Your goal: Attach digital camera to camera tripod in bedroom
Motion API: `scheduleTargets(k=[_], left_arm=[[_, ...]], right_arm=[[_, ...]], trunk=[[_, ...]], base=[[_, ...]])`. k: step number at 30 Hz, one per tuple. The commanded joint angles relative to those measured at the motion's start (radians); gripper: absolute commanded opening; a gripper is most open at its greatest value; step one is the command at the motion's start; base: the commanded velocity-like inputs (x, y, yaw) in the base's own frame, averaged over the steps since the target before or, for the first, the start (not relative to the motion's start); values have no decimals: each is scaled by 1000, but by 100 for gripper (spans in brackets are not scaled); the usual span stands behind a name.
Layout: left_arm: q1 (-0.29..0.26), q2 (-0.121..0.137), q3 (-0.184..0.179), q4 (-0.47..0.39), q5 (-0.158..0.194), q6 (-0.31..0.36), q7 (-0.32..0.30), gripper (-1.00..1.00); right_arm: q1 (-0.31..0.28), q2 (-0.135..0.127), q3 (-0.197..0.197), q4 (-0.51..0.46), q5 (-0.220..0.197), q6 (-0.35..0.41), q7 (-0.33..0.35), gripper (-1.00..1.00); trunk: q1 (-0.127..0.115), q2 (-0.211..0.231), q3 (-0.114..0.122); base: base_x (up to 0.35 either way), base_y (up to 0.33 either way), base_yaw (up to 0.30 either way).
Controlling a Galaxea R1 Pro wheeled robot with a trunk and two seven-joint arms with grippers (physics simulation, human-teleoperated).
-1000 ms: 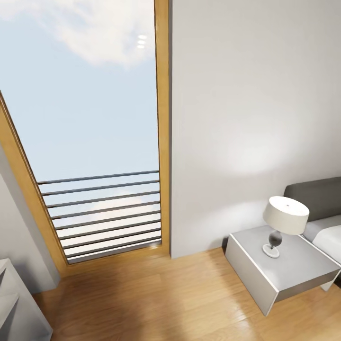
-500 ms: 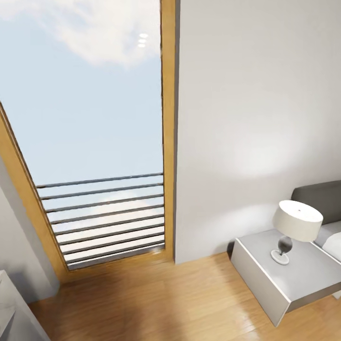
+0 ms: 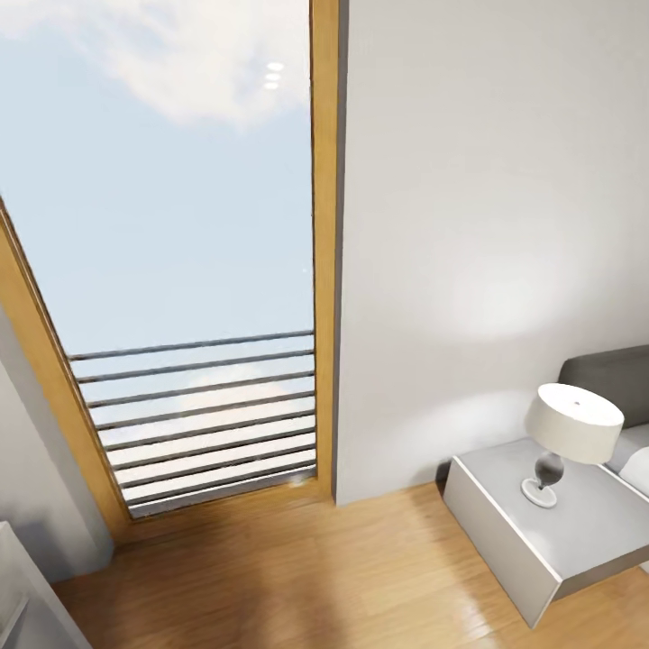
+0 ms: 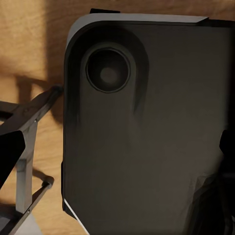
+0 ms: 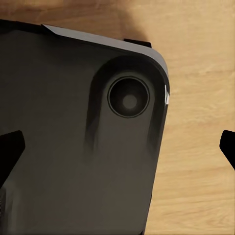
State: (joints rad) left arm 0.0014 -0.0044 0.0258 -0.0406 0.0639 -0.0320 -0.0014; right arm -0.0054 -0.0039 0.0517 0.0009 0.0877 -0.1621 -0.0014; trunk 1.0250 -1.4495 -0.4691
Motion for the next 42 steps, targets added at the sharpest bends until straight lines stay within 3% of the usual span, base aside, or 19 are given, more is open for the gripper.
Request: scheduleTargets(k=[1, 14, 42], left_arm=[[0, 0, 2, -1, 7, -2, 0, 100], [0, 0, 2, -1, 7, -2, 0, 100], [0, 0, 2, -1, 7, -2, 0, 100]], right_arm=[[0, 1, 4, 1, 6, -3, 0, 100], [0, 2, 2, 1, 6, 1, 0, 100], [0, -2, 5, 1, 6, 2, 0, 100]], trunk=[[0, 0, -1], [0, 0, -1], [0, 0, -1]], base=[[2, 2, -79], [1, 0, -170], [0, 0, -3]])
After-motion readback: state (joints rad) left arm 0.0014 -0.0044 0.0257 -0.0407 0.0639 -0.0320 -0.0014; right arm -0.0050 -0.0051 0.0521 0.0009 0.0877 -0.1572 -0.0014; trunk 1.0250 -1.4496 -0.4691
